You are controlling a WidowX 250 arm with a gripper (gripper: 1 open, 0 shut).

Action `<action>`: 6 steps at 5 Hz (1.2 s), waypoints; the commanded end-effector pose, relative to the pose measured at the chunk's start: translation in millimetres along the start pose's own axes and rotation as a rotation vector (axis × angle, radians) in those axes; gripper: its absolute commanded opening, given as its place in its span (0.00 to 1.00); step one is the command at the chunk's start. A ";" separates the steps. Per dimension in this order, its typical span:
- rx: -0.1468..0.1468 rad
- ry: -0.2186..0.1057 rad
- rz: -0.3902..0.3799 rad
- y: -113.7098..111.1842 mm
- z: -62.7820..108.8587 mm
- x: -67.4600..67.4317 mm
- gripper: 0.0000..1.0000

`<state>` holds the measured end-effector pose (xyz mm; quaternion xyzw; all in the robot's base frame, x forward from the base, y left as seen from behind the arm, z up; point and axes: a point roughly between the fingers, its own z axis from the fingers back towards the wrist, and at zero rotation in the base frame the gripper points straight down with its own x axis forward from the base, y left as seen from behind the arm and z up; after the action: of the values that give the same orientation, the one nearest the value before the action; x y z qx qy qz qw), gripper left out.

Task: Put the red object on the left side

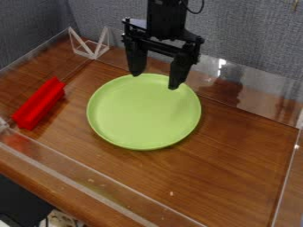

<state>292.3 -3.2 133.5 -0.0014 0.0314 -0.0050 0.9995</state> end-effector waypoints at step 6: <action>-0.046 -0.061 0.356 184.6 -34.6 -83.0 1.00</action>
<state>207.5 179.1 95.6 -0.0262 0.0152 0.1701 0.9850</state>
